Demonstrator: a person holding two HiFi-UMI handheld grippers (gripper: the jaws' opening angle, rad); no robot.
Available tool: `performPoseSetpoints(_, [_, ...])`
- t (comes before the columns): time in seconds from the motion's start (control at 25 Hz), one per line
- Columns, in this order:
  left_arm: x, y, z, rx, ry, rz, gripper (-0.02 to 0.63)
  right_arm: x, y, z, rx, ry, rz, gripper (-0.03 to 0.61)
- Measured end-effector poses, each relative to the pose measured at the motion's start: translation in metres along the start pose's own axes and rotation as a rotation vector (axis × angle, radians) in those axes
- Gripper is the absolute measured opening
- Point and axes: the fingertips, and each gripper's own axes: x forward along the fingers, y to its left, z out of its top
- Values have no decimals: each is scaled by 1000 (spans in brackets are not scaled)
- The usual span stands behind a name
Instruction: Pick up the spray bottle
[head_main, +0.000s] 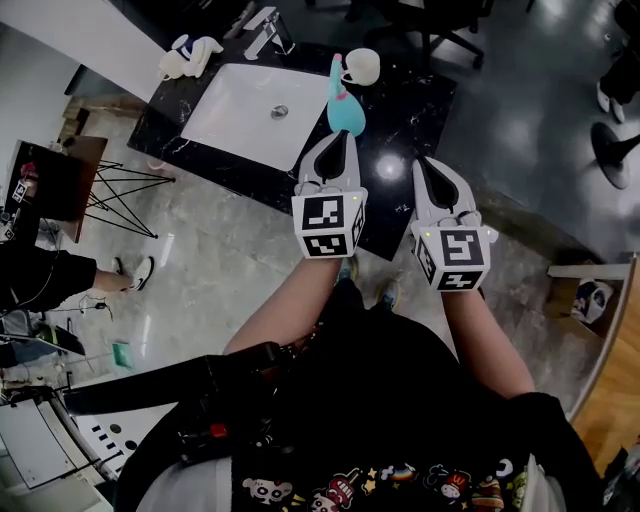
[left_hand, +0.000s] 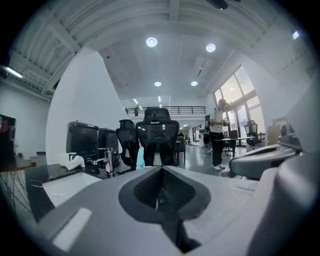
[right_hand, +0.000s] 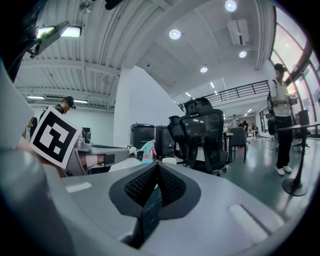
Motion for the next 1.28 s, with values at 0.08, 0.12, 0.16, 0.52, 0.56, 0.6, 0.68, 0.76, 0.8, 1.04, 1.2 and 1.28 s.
performPoseSetpoints(0.08, [8,5,-1,-5,2,-10,2,11,-1,1,3,4,-13,25])
performPoseSetpoints(0.12, [12,8,-2,-10,4,-16,2,16,-2,1,3,7,-21,25])
performPoseSetpoints(0.16, [16,11,-3,-15,6,-21,2,21,-1,0,4,11,-28,25])
performPoseSetpoints(0.52, [52,31,-10,-30,2,-43,100,61,1,-3,2,49,-57,25])
performPoseSetpoints(0.56, [56,33,-12,-28,5,-41,118,64,1,-3,1,52,-58,25])
performPoseSetpoints(0.6, [61,36,-14,-20,8,-37,137,68,1,-4,-1,55,-59,25])
performPoseSetpoints(0.68, [71,44,-17,-4,14,-28,173,76,1,-6,-6,63,-61,25])
performPoseSetpoints(0.76, [77,51,-20,-3,15,-18,189,81,2,-10,-4,78,-63,25])
performPoseSetpoints(0.8, [80,54,-20,-2,15,-15,195,83,2,-12,-2,86,-63,25])
performPoseSetpoints(1.04, [101,60,-23,27,22,-18,198,93,-1,-24,2,120,-73,25])
performPoseSetpoints(1.2, [111,59,-25,40,24,-28,198,95,-4,-30,6,132,-85,25])
performPoseSetpoints(1.28, [114,59,-24,46,20,-33,198,96,-5,-32,10,137,-89,25])
